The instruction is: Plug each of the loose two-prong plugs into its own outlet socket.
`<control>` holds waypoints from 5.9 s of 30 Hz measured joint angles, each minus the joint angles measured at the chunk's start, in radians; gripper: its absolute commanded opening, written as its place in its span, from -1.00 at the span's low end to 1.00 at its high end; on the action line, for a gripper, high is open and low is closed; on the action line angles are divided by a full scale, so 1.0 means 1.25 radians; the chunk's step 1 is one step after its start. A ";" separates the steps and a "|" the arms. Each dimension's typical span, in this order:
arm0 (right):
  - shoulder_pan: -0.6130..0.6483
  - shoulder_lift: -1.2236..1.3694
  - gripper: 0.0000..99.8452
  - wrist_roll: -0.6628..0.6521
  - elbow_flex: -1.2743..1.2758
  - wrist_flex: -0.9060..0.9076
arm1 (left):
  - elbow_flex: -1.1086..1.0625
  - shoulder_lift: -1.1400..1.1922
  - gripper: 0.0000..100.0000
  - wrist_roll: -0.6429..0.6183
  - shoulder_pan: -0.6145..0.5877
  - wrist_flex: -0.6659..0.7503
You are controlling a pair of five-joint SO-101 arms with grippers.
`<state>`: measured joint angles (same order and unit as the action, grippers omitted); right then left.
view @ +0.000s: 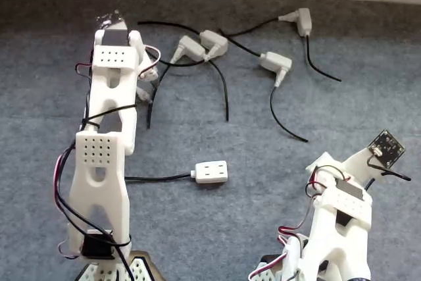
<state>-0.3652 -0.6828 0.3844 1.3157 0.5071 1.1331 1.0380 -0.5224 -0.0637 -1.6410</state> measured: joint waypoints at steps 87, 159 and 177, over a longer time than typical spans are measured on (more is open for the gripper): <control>0.000 0.000 -0.50 0.000 0.000 0.000 | -0.243 -0.060 -0.71 0.593 0.076 -0.103; 0.000 0.000 -0.50 0.000 0.000 0.000 | -0.306 -0.109 -0.88 0.592 0.068 -0.052; 0.000 0.000 -0.50 0.000 0.000 0.000 | -0.166 -0.122 -0.99 0.592 0.091 -0.069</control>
<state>-0.3652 -0.6828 0.3844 1.3157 0.5071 0.9260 0.8861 0.2171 0.0499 -1.7269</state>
